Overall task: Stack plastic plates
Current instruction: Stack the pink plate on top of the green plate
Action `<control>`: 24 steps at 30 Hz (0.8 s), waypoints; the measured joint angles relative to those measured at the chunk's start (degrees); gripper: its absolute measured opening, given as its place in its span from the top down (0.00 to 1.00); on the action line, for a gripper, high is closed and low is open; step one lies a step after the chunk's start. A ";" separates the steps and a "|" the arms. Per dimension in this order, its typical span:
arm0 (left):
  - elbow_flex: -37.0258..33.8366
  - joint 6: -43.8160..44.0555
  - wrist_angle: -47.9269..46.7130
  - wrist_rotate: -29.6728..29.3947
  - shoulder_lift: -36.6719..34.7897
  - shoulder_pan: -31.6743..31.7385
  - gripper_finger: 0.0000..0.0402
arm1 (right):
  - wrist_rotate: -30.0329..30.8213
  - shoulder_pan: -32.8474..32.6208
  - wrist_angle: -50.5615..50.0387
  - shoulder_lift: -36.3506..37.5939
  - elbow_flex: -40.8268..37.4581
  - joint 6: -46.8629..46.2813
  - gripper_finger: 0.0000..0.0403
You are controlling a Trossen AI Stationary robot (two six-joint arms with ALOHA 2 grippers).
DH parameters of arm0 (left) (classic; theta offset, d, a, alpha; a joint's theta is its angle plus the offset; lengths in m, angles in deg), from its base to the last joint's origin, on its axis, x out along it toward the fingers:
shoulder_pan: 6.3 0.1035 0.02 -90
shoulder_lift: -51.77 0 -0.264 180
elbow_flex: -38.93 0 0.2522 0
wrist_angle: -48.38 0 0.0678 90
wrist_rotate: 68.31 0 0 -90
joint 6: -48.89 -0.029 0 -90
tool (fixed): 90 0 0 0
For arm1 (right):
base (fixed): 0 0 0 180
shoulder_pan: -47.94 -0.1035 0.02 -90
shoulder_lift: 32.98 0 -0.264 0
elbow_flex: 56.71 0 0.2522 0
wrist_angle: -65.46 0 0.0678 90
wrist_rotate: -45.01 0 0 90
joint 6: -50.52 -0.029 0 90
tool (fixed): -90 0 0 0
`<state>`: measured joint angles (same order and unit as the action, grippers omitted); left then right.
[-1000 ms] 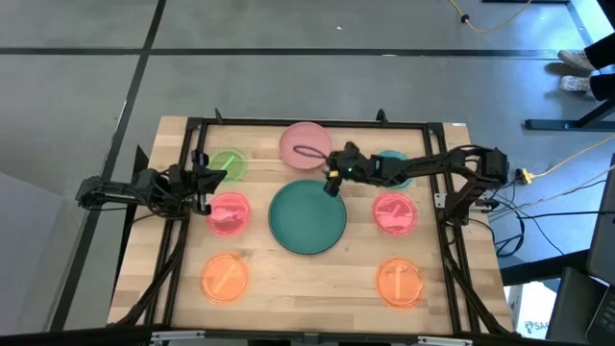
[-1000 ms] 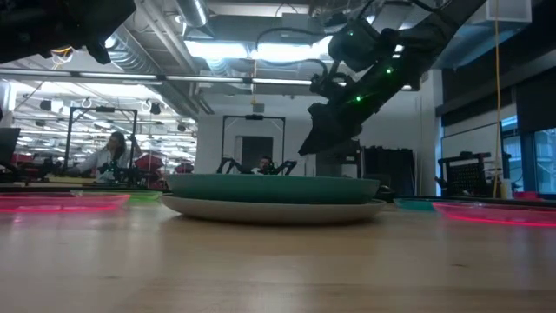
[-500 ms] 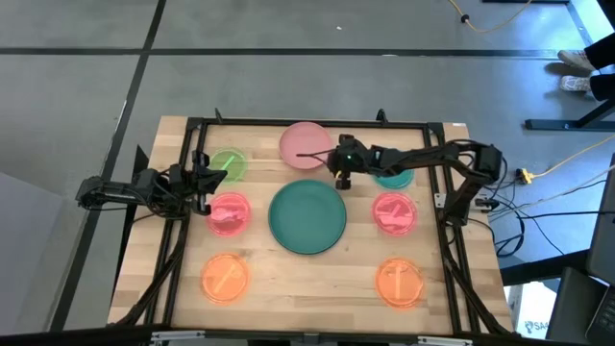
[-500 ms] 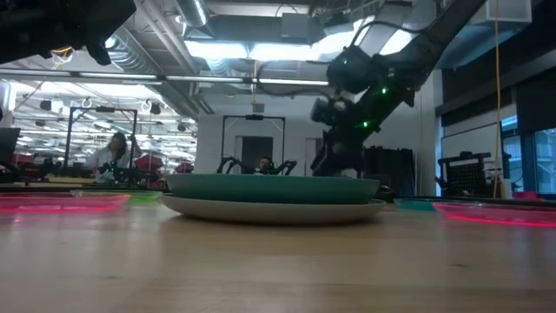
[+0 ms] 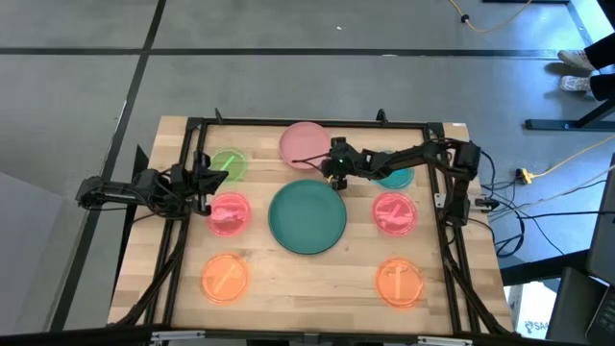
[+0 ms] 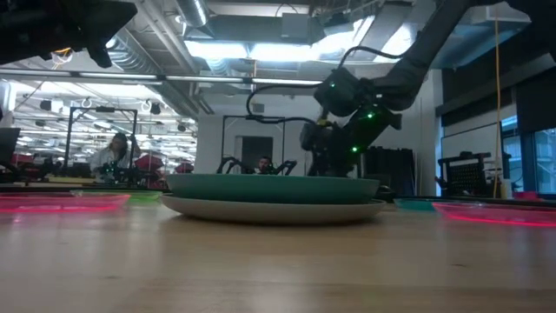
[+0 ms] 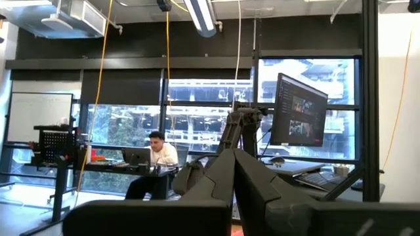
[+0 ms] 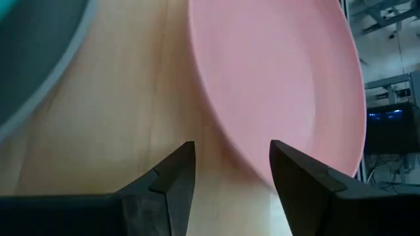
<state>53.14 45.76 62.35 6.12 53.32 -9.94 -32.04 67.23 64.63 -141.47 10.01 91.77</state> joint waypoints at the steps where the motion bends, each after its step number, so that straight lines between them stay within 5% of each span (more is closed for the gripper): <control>1: 0.00 0.00 0.04 0.00 0.00 -0.02 1.00 | -0.08 -0.02 -0.95 -0.43 0.89 -0.20 0.54; 8: 0.00 0.00 0.02 0.00 0.00 0.00 1.00 | -0.52 0.35 -10.48 -3.45 8.25 -0.75 0.57; 20: 0.00 -0.01 -0.11 0.01 0.00 -0.02 1.00 | 2.02 0.22 -16.29 -4.68 10.96 -0.36 0.96; 24: 0.00 -0.02 -0.11 0.02 0.00 0.00 1.00 | 2.67 -0.03 -17.02 -2.78 10.92 -0.34 0.98</control>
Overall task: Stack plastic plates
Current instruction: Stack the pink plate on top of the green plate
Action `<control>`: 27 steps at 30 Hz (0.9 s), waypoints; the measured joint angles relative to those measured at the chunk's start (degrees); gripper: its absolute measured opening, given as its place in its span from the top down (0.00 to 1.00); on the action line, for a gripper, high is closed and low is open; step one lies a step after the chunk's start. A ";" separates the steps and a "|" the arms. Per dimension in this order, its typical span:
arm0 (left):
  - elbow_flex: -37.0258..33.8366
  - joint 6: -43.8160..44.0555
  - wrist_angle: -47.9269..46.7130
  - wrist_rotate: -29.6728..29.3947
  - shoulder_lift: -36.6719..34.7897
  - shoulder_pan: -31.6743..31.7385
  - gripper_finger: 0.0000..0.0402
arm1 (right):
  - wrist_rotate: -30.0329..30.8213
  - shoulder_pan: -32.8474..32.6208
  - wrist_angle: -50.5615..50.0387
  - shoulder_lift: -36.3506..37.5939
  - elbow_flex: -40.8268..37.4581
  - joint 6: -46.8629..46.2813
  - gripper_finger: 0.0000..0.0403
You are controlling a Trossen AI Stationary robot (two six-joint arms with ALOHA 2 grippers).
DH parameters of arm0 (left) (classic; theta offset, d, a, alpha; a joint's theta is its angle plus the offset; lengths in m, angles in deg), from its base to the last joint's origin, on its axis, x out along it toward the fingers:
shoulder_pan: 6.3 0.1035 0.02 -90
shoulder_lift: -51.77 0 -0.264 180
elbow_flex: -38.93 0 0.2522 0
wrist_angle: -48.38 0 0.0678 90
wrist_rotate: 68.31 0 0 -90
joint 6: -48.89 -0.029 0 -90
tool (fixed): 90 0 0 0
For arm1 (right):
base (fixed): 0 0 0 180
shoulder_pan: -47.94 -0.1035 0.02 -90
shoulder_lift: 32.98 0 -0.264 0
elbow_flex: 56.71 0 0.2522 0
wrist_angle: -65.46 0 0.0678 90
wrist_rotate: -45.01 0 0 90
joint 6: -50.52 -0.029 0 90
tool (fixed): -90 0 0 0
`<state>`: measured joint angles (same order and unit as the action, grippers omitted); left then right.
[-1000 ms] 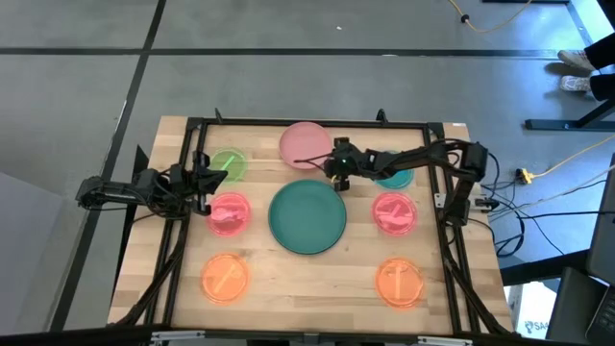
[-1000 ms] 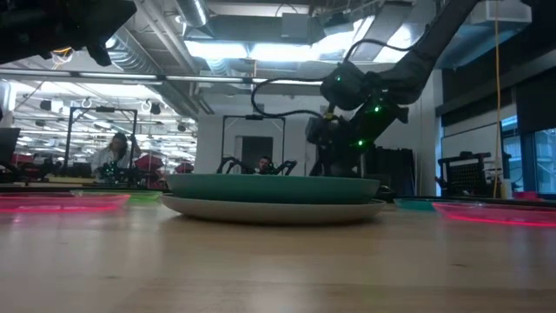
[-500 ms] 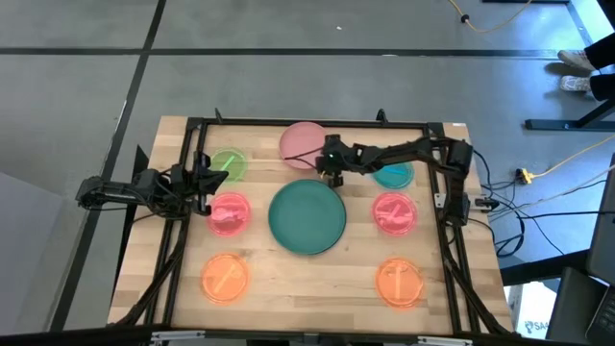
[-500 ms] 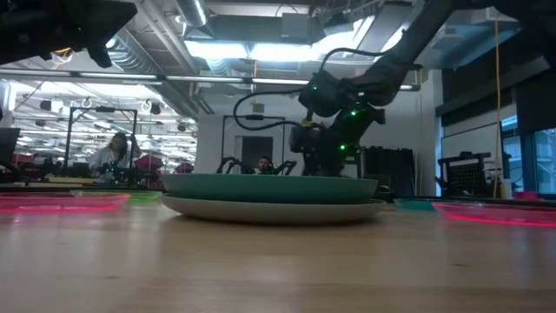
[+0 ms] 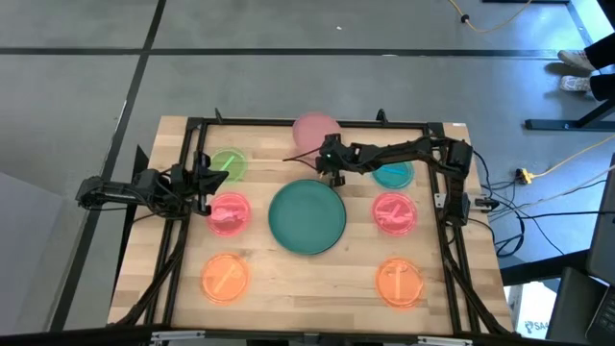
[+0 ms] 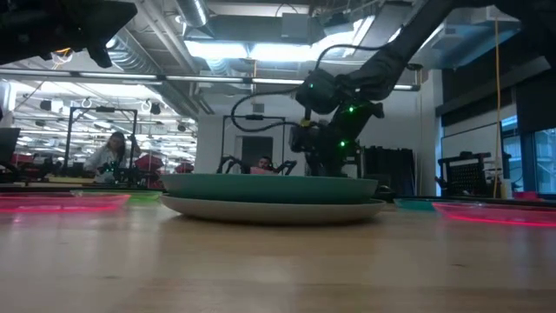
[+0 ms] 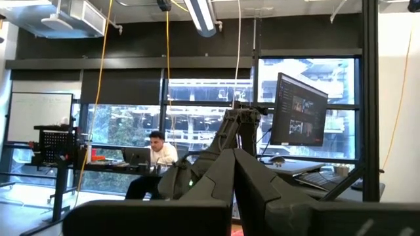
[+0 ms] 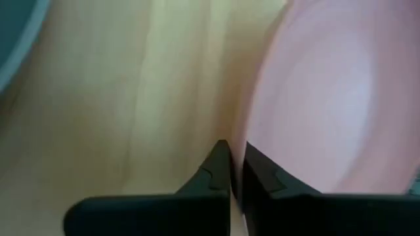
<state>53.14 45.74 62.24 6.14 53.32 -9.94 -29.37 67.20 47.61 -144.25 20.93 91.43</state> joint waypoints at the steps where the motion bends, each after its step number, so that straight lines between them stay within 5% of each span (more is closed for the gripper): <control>1: 0.00 0.00 0.00 -0.02 0.00 -0.01 1.00 | 0.36 -0.34 -0.71 0.84 0.00 -0.19 0.97; 14: 0.00 1.51 0.02 0.93 0.02 -0.01 1.00 | -1.17 -15.28 -3.68 15.28 -0.01 -1.91 0.99; 27: 0.89 1.53 4.36 5.14 6.27 0.00 1.00 | -12.67 -29.18 -10.22 14.62 -0.04 -13.92 0.99</control>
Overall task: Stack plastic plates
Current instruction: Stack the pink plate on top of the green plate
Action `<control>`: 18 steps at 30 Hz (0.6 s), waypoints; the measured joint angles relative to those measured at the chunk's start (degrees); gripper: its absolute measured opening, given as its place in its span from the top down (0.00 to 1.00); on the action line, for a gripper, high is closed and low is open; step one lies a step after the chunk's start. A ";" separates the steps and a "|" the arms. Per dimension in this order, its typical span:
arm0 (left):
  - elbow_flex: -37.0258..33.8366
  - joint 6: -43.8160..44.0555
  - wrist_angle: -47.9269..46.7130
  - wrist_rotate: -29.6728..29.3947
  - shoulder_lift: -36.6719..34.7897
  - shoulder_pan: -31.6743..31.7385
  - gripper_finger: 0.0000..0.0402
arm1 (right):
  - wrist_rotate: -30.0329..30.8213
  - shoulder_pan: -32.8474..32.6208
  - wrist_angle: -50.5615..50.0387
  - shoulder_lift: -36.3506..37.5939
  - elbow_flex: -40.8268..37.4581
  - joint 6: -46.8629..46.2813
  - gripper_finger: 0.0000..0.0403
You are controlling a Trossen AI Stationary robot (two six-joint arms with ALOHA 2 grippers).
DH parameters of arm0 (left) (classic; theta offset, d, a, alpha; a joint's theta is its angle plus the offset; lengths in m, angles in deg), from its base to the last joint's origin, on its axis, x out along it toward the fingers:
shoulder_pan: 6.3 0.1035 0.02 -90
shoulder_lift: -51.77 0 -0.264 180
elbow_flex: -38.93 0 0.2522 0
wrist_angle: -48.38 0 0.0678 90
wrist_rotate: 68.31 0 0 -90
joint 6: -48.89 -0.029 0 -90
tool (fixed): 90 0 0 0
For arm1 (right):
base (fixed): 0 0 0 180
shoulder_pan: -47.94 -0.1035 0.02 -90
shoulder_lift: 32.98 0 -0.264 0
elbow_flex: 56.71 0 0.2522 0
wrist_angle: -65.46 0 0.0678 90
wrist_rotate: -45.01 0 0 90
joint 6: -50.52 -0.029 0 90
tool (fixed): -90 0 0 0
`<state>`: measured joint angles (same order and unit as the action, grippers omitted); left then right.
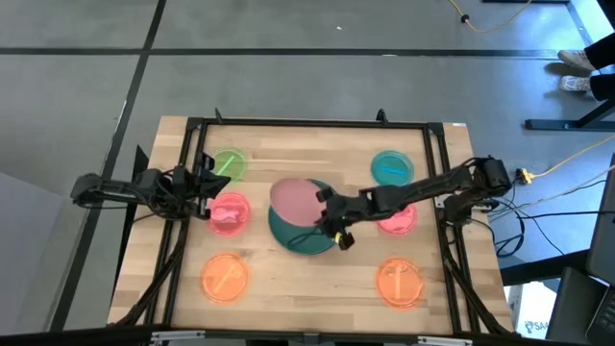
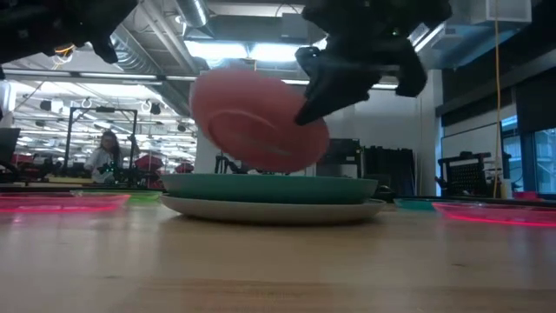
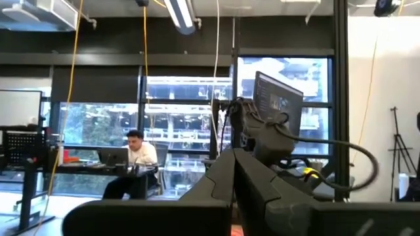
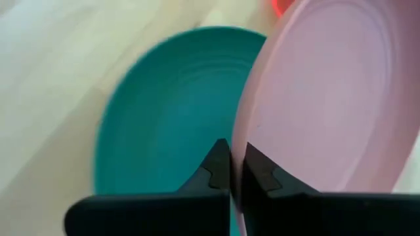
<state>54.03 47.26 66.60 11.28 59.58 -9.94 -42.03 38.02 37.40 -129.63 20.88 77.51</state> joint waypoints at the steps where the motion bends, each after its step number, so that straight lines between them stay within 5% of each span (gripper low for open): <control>1: 0.33 -0.02 0.23 0.02 1.06 -0.02 1.00 | -0.06 -0.49 -0.88 -0.06 -0.09 -0.74 0.99; 18: 5.60 -0.02 2.51 0.02 16.49 -0.02 1.00 | -1.65 -2.44 -2.06 -3.77 -1.73 -7.56 0.99</control>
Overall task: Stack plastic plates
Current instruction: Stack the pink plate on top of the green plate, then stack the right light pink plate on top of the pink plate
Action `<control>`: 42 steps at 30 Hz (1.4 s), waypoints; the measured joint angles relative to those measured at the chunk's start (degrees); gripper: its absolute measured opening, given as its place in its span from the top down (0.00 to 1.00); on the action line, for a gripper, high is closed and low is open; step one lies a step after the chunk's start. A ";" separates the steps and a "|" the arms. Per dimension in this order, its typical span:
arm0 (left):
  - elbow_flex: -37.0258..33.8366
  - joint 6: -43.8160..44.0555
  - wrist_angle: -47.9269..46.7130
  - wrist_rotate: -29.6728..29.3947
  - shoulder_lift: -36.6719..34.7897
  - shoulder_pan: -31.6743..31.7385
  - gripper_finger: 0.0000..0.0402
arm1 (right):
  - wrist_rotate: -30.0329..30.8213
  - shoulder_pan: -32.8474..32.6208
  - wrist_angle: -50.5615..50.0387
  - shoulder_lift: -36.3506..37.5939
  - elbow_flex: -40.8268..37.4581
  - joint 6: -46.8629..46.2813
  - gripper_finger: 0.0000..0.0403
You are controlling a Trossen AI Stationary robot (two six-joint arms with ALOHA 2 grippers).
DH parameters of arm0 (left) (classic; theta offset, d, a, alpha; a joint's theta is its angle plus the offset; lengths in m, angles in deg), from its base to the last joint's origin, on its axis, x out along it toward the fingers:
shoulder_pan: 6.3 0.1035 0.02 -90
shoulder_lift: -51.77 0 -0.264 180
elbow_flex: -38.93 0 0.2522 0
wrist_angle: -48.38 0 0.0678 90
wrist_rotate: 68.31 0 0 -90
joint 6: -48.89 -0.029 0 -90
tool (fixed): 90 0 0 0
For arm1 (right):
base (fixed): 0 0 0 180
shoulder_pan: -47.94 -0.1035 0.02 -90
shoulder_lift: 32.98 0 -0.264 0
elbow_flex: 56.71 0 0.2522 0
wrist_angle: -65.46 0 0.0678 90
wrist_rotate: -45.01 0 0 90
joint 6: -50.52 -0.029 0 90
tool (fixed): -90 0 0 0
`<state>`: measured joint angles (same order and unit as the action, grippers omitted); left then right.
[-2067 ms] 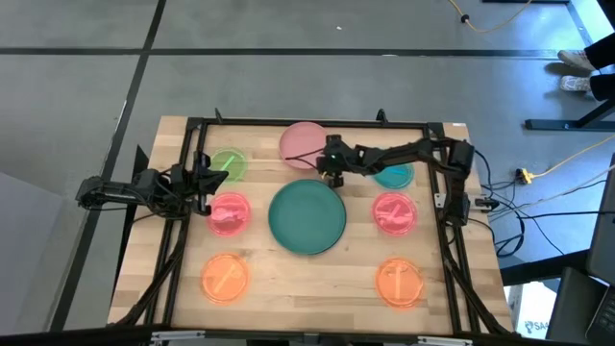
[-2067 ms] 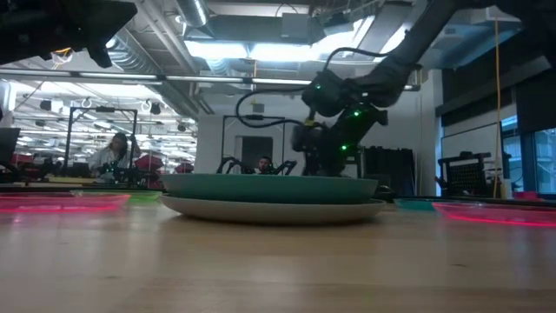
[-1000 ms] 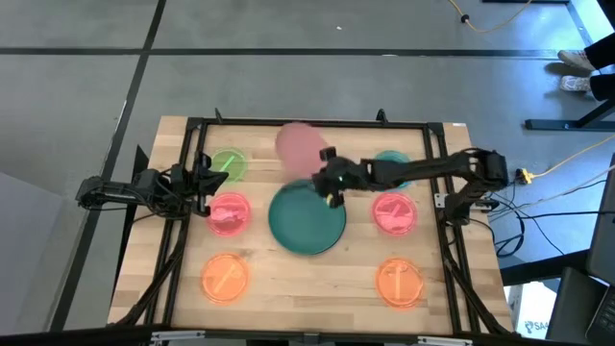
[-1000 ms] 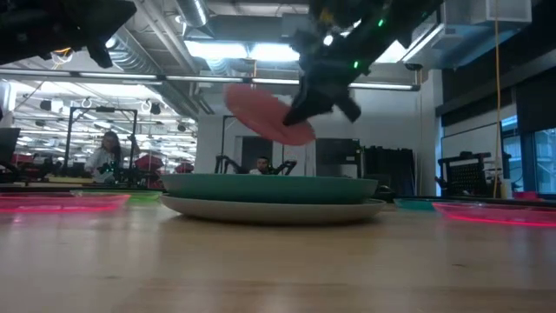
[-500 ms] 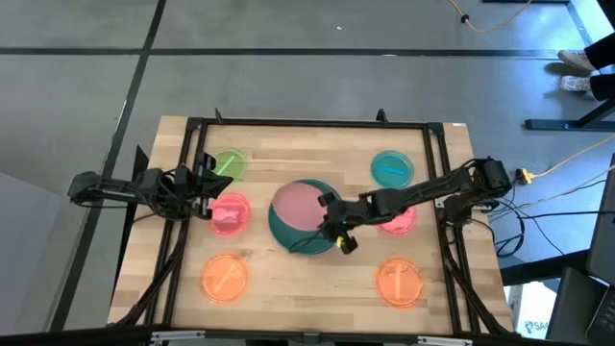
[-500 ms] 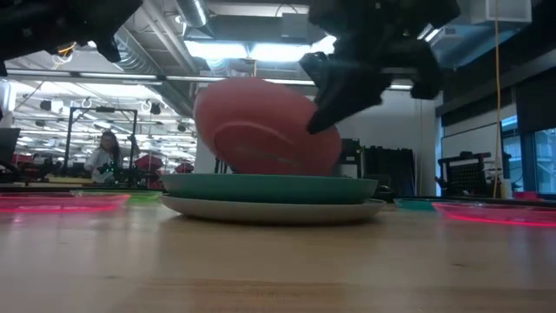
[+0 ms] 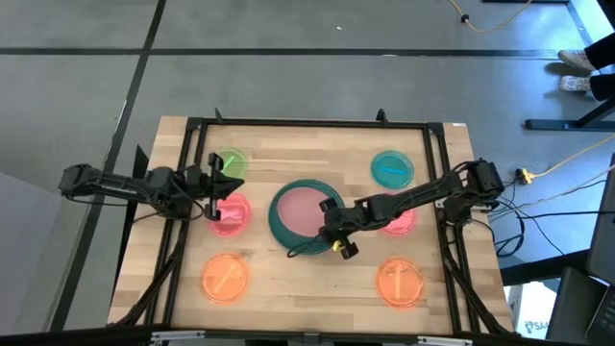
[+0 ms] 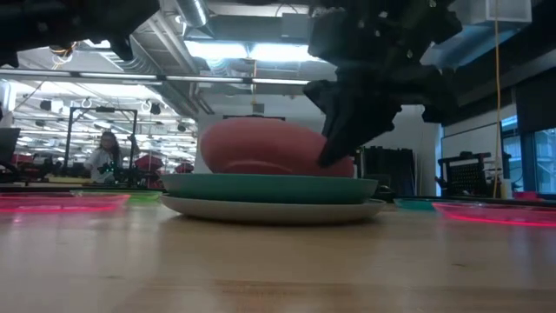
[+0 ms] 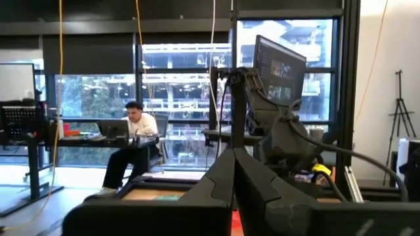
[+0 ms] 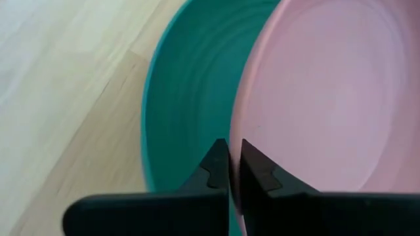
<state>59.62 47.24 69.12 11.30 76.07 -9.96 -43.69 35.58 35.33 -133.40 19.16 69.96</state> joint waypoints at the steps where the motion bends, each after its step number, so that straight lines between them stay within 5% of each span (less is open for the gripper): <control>1: 0.13 0.00 0.04 -0.03 0.45 0.01 1.00 | 0.00 -0.03 0.28 0.02 0.01 -0.02 0.99; 16: 0.27 0.02 1.25 -0.63 1.63 0.00 1.00 | 0.85 -2.14 -4.75 1.43 3.07 -1.69 0.67; 25: 0.32 1.33 3.35 1.66 3.86 -0.32 1.00 | 1.21 -8.10 -15.23 9.95 2.71 -13.52 0.66; 30: 0.90 1.22 7.59 1.75 8.73 -1.38 1.00 | 6.50 -11.71 -19.15 12.54 2.23 -19.35 0.66; 37: 5.85 1.09 6.86 2.60 17.41 -2.83 1.00 | 16.03 -14.45 -19.66 16.53 -7.37 -30.50 0.66; 42: 8.50 1.07 6.70 2.60 22.89 -3.13 1.00 | 16.57 -15.29 -19.85 20.84 -16.11 -43.09 0.66</control>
<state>68.12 48.31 75.82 13.90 98.96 -13.09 -27.12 20.29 15.48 -112.56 3.05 26.86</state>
